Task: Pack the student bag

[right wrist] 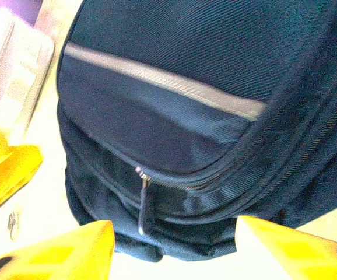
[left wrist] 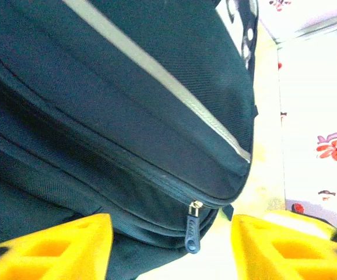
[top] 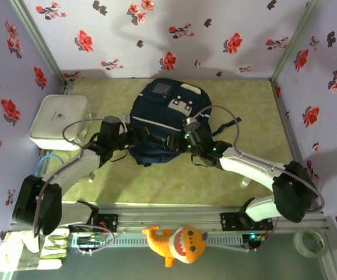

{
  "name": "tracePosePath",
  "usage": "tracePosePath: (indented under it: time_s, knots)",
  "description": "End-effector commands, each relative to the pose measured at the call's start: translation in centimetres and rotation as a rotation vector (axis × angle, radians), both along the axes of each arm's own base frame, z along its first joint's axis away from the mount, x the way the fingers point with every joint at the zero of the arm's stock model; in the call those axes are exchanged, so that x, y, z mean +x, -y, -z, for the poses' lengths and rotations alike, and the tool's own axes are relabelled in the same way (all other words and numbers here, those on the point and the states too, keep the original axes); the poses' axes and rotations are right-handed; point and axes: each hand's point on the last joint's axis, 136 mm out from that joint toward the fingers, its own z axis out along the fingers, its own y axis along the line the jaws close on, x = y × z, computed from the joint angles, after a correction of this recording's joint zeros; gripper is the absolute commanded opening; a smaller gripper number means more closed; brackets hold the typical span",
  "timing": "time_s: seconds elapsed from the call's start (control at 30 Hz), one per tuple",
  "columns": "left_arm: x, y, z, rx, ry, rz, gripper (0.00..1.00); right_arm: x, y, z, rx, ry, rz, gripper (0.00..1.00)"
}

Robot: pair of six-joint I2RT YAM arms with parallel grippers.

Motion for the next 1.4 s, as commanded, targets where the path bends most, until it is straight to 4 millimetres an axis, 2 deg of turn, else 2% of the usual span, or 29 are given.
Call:
tracePosePath:
  time_s: [0.0, 0.17, 0.43, 0.6, 0.67, 0.73, 0.93, 1.27, 1.37]
  knots:
    - [-0.6, -1.4, -1.2, 0.133, 0.081, 0.021, 0.62, 1.5, 1.4, -0.5, 0.097, -0.033, 0.136, 0.6]
    - [-2.0, -0.6, -1.5, 0.2, 0.107, 0.057, 0.66, 3.0, 2.0, -0.5, 0.177, -0.078, 0.221, 0.65]
    - [-3.5, 3.9, -1.7, 0.382, 0.192, 0.207, 0.7, 4.9, 2.1, 0.0, 0.301, -0.145, 0.289, 0.65]
    - [-4.0, 6.5, -0.4, 0.466, 0.182, 0.29, 0.69, 5.3, 2.6, 0.1, 0.326, -0.154, 0.31, 0.65]
    - [-4.0, 7.3, 0.4, 0.505, 0.158, 0.316, 0.66, 5.3, 2.8, 0.3, 0.332, -0.159, 0.317, 0.65]
    - [-3.9, 7.9, 1.2, 0.529, 0.136, 0.335, 0.59, 5.3, 2.9, 0.5, 0.334, -0.163, 0.32, 0.65]
    - [-3.3, 8.1, 3.0, 0.578, 0.079, 0.317, 0.4, 5.3, 3.2, 0.9, 0.336, -0.17, 0.326, 0.65]
    - [-2.5, 8.9, 4.7, 0.624, 0.031, 0.33, 0.34, 5.6, 3.0, 0.9, 0.348, -0.174, 0.315, 0.65]
    - [-2.0, 8.6, 5.2, 0.644, 0.017, 0.3, 0.27, 5.6, 2.8, 1.0, 0.352, -0.179, 0.308, 0.65]
